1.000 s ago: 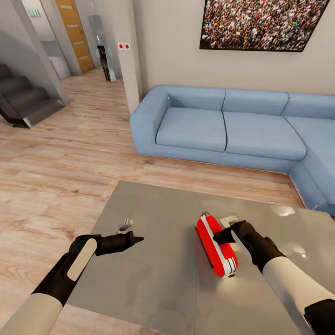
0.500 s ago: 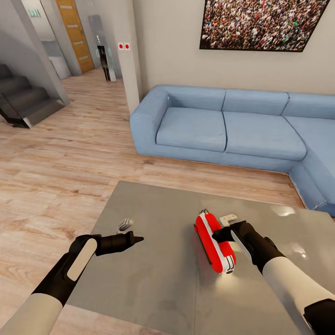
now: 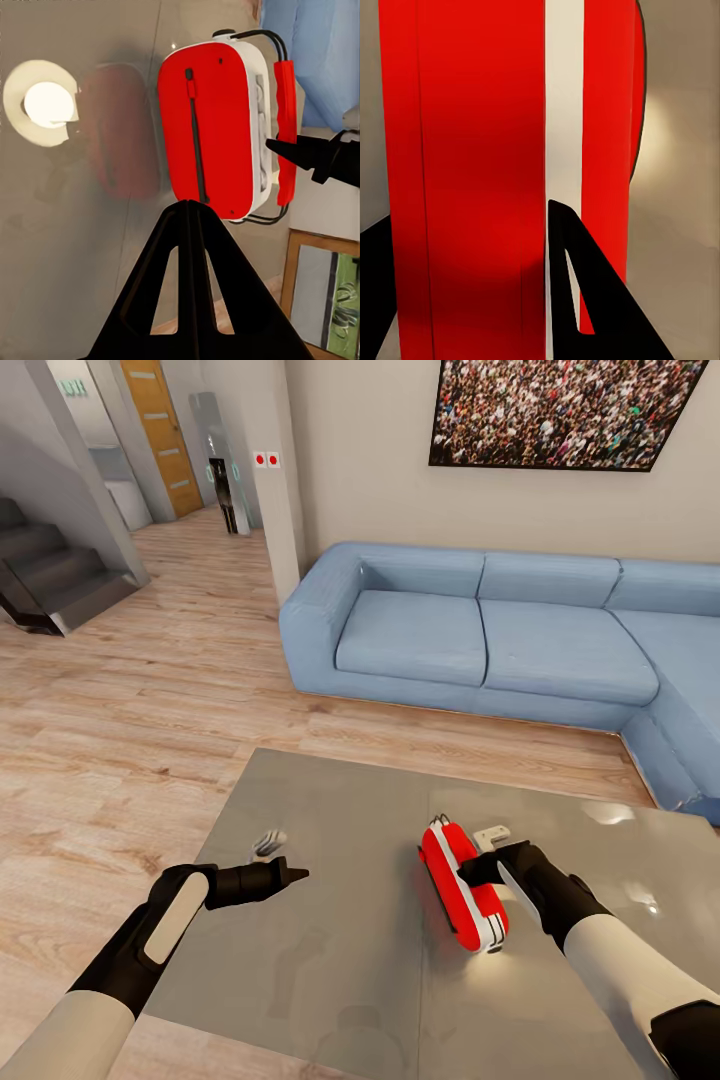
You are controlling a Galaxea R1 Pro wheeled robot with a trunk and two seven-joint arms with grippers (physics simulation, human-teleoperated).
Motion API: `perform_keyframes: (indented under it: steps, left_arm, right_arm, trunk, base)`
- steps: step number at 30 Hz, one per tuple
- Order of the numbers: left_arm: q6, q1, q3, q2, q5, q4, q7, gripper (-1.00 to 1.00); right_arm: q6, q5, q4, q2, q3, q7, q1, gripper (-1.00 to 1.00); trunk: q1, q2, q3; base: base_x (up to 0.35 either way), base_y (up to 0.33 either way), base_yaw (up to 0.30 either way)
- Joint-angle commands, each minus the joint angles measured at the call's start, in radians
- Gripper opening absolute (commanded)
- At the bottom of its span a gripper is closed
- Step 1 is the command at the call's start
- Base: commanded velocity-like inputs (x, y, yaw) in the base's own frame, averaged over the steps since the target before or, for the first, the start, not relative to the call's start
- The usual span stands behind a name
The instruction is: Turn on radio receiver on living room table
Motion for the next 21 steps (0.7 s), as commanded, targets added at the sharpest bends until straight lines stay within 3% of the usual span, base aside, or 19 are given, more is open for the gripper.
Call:
perform_keyframes:
  steps: [1, 5, 6, 21]
  left_arm:
    - [0.0, 0.001, 0.0, 0.0, 0.0, 0.0, 0.0, -1.0]
    - [0.0, 0.0, 0.001, -0.001, 0.0, 0.0, 0.001, -1.0]
    - [0.0, 0.0, 0.001, -0.001, 0.0, 0.0, 0.001, -1.0]
    - [0.0, 0.0, 0.002, -0.002, 0.0, -0.002, 0.0, -1.0]
  right_arm:
    - [0.0, 0.0, 0.003, 0.0, 0.0, 0.0, 0.0, -1.0]
    - [-0.015, 0.001, 0.047, 0.009, 0.002, 0.0, 0.0, -1.0]
    - [-0.021, 0.001, 0.052, 0.011, 0.002, 0.0, 0.0, 1.0]
    - [-0.029, 0.006, 0.057, 0.014, 0.002, 0.007, 0.0, 1.0]
  trunk:
    - [0.0, 0.0, 0.0]
    - [0.0, 0.0, 0.0]
    - [0.0, 0.0, 0.0]
    - [0.0, 0.0, 0.0]
  base:
    - [0.0, 0.0, 0.0]
    - [0.0, 0.0, 0.0]
    - [0.0, 0.0, 0.0]
    - [0.0, 0.0, 0.0]
